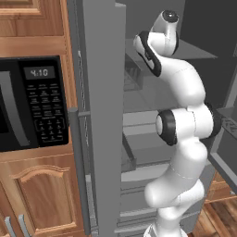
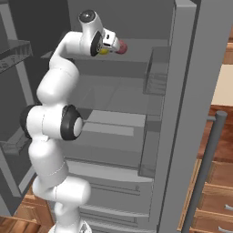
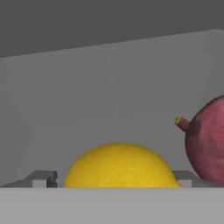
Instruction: Grab the lemon and onion from the fridge, place them in the blender, close the lid, and turn on the blender to create a marinade.
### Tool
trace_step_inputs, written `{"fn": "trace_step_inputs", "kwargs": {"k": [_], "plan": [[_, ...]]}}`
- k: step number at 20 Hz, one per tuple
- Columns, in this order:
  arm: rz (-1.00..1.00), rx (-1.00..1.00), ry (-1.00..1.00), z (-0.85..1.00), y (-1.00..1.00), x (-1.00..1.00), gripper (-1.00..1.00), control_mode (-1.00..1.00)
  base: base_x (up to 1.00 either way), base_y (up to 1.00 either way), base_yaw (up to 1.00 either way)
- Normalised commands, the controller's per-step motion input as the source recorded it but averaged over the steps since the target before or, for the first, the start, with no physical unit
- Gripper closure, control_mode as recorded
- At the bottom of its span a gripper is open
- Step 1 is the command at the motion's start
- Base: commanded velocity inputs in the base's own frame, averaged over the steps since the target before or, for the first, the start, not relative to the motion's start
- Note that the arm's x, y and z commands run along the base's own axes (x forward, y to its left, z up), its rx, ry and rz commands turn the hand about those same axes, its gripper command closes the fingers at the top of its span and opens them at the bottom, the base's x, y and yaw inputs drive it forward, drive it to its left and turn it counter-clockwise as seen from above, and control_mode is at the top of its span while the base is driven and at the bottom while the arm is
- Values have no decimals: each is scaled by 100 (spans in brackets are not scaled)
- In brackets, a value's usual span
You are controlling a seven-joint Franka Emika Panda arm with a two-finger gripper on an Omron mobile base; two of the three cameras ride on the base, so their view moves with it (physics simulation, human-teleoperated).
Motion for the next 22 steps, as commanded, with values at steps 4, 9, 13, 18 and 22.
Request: {"fn": "trace_step_inputs", "kwargs": {"k": [4, 9, 13, 18, 22], "plan": [[0, 0, 0, -28, -2, 24, 100, -100, 0, 0, 0], [0, 0, 0, -56, 0, 1, 100, -100, 0, 0, 0], [0, 0, -3, -47, 3, 0, 100, -100, 0, 0, 0], [0, 0, -13, -43, 7, -5, 100, -100, 0, 0, 0], [0, 0, -23, -1, 3, -57, 100, -100, 0, 0, 0]]}}
